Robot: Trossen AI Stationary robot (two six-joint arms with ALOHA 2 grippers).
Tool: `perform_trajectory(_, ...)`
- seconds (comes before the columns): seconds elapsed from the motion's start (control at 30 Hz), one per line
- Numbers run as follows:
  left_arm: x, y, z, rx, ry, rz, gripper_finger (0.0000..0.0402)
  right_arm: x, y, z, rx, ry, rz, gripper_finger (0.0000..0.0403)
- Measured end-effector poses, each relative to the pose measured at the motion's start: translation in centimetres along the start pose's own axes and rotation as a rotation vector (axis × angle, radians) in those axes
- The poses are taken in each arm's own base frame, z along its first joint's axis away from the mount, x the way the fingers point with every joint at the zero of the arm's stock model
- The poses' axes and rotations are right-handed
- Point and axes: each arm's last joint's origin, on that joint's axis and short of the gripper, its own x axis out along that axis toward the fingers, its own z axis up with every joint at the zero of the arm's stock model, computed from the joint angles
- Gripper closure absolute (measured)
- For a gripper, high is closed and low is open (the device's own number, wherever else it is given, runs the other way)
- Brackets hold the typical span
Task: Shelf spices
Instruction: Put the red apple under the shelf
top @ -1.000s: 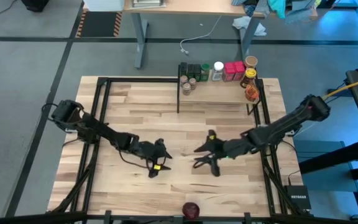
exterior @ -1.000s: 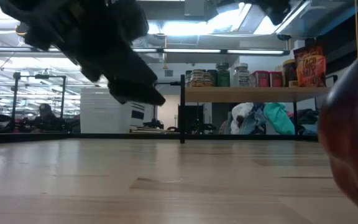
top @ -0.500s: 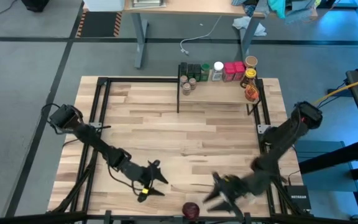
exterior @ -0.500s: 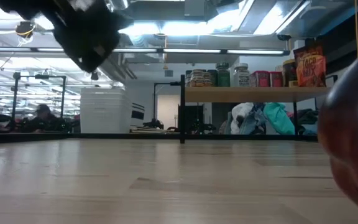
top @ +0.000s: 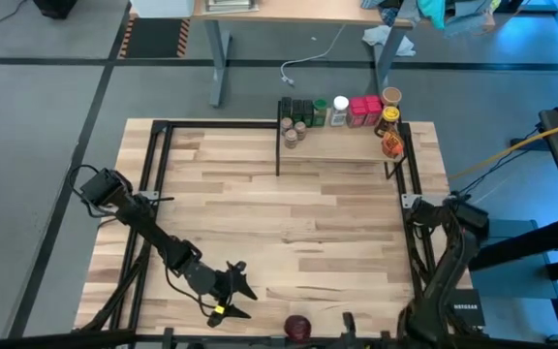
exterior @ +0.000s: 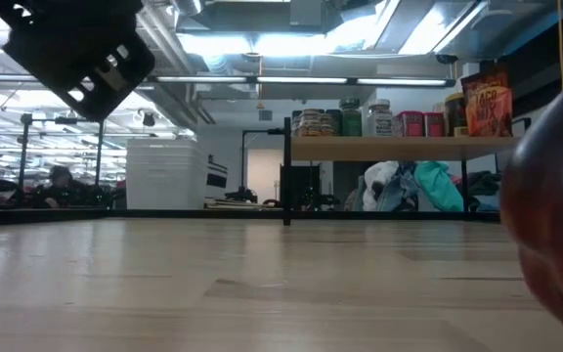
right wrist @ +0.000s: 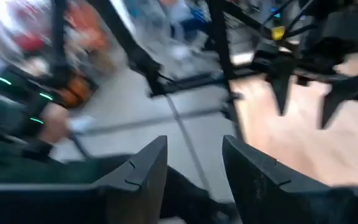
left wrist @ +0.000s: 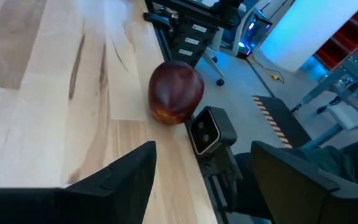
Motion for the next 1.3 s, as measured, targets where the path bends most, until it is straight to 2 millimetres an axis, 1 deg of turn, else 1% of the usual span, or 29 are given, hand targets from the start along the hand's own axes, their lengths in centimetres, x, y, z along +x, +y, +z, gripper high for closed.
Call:
perform_trajectory(0.1, 0.0, 0.0, 0.0, -0.001, -0.003, 0.0, 0.0147, 0.8, 1.6, 1.0, -0.067, 0.102, -0.143, 0.0242)
perform_trajectory(0.2, 0.0, 0.0, 0.0, 0.001, -0.005, 0.006, 0.0147, 1.7, 1.9, 0.3, -0.079, 0.231, -0.248, 0.0242)
perform_trajectory(0.27, 0.0, 0.0, 0.0, 0.001, -0.007, 0.009, 0.0147, 2.2, 1.7, -0.9, -0.077, 0.316, -0.285, 0.0242)
perform_trajectory(0.43, 0.0, 0.1, 0.0, 0.013, -0.001, 0.014, 0.0147, 3.7, 0.3, -4.5, -0.074, 0.475, -0.363, 0.0242)
perform_trajectory(0.6, 0.0, 0.1, 0.0, 0.022, -0.001, 0.015, 0.0147, 5.8, -1.5, -7.6, -0.202, 0.563, -0.417, 0.0242)
perform_trajectory(0.73, 0.0, 0.2, 0.0, 0.023, 0.002, 0.017, 0.0147, 7.1, -2.6, -9.0, -0.313, 0.595, -0.436, 0.0242)
perform_trajectory(0.83, 0.0, 0.1, 0.0, 0.023, 0.001, 0.017, 0.0147, 7.9, -3.4, -9.4, -0.356, 0.601, -0.456, 0.0242)
perform_trajectory(0.93, 0.0, 0.1, 0.0, 0.023, 0.001, 0.018, 0.0147, 8.7, -4.2, -9.3, -0.383, 0.569, -0.498, 0.0242)
perform_trajectory(1.1, 0.0, 0.2, -0.3, 0.012, 0.016, 0.04, 0.0147, 10.5, -6.4, -8.0, -0.418, 0.539, -0.569, 0.0242)
perform_trajectory(1.3, -0.2, 0.2, -1.2, -0.014, 0.073, 0.088, 0.0147, 12.6, -9.2, -6.5, -0.37, 0.558, -0.625, 0.0242)
